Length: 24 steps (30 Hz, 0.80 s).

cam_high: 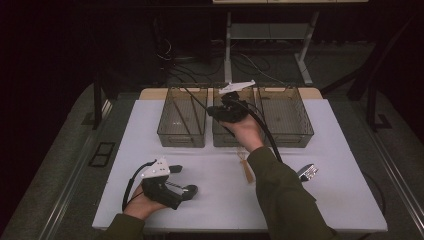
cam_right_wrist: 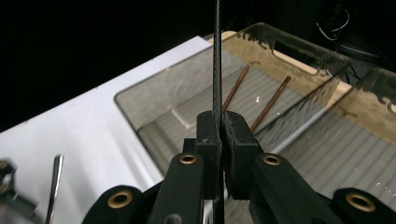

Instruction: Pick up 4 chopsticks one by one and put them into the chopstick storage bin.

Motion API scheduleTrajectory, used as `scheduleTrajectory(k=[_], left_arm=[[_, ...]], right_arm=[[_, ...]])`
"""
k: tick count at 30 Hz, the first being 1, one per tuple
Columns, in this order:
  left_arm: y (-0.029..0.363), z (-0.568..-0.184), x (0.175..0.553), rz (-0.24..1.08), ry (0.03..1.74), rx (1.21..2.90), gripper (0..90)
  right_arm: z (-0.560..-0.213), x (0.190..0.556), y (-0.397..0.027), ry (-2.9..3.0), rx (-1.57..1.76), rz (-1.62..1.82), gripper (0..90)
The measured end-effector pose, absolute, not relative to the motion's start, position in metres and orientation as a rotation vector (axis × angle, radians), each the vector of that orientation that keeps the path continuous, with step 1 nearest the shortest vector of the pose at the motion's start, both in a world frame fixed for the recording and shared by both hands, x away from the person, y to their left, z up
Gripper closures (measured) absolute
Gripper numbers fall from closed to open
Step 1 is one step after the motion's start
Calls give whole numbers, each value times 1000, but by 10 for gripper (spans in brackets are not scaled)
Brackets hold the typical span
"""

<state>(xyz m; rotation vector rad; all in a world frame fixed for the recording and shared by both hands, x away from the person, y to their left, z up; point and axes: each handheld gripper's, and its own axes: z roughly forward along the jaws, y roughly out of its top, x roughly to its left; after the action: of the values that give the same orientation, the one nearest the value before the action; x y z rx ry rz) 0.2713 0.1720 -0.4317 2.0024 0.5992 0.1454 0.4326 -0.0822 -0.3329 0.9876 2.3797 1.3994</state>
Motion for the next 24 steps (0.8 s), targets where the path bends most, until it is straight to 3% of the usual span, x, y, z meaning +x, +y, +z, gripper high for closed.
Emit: scheduleTrajectory(k=[24], left_arm=[[174,-429,272,141,585,1987,0]], right_arm=[[-355,476,11,2390,1024,1362,857]])
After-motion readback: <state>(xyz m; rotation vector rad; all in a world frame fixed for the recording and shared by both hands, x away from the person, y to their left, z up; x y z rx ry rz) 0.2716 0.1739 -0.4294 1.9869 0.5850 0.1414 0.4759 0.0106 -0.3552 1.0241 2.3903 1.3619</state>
